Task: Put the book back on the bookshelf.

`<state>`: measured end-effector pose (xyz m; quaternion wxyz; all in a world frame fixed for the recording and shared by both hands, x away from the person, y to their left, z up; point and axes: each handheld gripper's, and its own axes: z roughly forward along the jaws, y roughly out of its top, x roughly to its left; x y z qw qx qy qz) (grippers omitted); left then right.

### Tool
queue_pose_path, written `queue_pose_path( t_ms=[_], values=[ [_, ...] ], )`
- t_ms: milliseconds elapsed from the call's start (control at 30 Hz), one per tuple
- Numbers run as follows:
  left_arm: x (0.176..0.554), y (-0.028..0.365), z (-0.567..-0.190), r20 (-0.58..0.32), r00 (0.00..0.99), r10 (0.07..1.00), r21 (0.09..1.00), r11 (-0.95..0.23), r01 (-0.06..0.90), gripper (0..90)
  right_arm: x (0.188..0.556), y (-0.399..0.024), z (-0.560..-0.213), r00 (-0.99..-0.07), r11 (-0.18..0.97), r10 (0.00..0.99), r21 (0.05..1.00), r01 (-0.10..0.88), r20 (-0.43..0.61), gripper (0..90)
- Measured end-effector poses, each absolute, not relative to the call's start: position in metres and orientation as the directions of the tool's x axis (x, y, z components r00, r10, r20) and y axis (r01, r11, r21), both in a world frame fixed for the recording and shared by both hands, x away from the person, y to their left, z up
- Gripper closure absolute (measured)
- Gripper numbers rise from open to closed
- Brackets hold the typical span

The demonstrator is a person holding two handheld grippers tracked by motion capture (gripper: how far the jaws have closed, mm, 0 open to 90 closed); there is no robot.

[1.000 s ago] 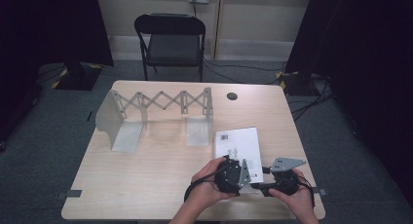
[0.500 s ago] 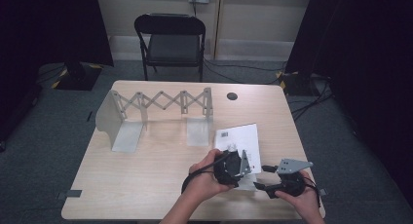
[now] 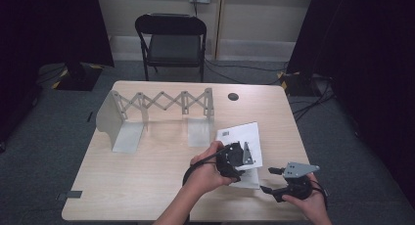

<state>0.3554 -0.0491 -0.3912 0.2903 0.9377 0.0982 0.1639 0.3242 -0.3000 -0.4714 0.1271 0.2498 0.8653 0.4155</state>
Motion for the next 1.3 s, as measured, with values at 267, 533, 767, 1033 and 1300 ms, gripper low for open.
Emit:
queue_pose_path(
  t_ms=[267, 533, 767, 1033, 1300],
  values=[
    [0.363, -0.049, -0.382, 0.219, 0.932, 0.289, 0.573, -0.811, 0.117, 43.3, 0.325, -0.299, -0.478, -0.845, 0.56, 0.531, 0.773, 0.299, -0.057, 26.0],
    [0.369, -0.05, -0.377, 0.201, 0.937, 0.286, 0.566, -0.815, 0.128, 43.5, 0.327, -0.291, -0.484, -0.851, 0.591, 0.517, 0.758, 0.277, -0.092, 26.1],
    [0.369, -0.05, -0.376, 0.199, 0.936, 0.291, 0.562, -0.816, 0.135, 43.5, 0.331, -0.273, -0.484, -0.836, 0.59, 0.524, 0.777, 0.22, -0.161, 27.2],
    [0.366, -0.051, -0.374, 0.212, 0.933, 0.291, 0.552, -0.824, 0.132, 46.6, 0.327, -0.259, -0.476, -0.814, 0.614, 0.506, 0.782, 0.107, -0.286, 29.8],
    [0.365, -0.051, -0.371, 0.219, 0.933, 0.284, 0.537, -0.834, 0.128, 48.1, 0.325, -0.255, -0.469, -0.812, 0.64, 0.471, 0.767, 0.044, -0.346, 33.7]
  ],
)
